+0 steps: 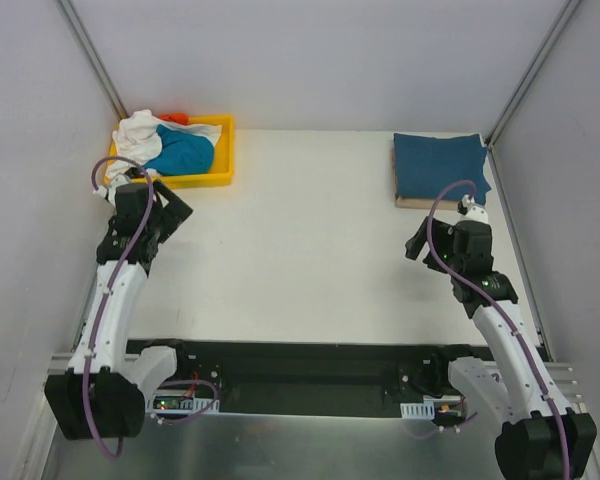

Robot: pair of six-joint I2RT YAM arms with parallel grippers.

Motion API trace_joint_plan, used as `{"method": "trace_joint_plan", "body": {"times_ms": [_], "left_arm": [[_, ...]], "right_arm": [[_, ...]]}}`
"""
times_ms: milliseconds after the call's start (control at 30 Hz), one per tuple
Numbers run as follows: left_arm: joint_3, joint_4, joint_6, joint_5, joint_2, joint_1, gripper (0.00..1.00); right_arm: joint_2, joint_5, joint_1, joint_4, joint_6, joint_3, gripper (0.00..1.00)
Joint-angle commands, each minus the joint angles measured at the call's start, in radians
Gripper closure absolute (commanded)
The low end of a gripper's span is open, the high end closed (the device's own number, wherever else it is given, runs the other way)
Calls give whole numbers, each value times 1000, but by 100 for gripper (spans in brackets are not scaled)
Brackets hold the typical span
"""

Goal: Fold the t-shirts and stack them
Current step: Grab crumpled tshirt from bin with the left arm

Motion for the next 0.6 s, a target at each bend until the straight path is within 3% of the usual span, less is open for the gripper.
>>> {"method": "trace_joint_plan", "body": {"times_ms": [0, 100, 233, 367, 567], "left_arm": [[205, 192, 92, -150, 196, 2, 1], [402, 220, 122, -195, 434, 8, 1], [669, 212, 219, -66, 773, 12, 1], [900, 206, 278, -40, 967, 15, 1], [1088, 169, 346, -35, 1148, 15, 1]], "right_arm": [[66, -100, -5, 16, -2, 83, 3], [89, -97, -7, -16, -22, 103, 3], [89, -85, -7, -45, -43, 118, 3], [88, -68, -7, -71, -59, 140, 3], [91, -2, -5, -116, -74, 163, 3]]}}
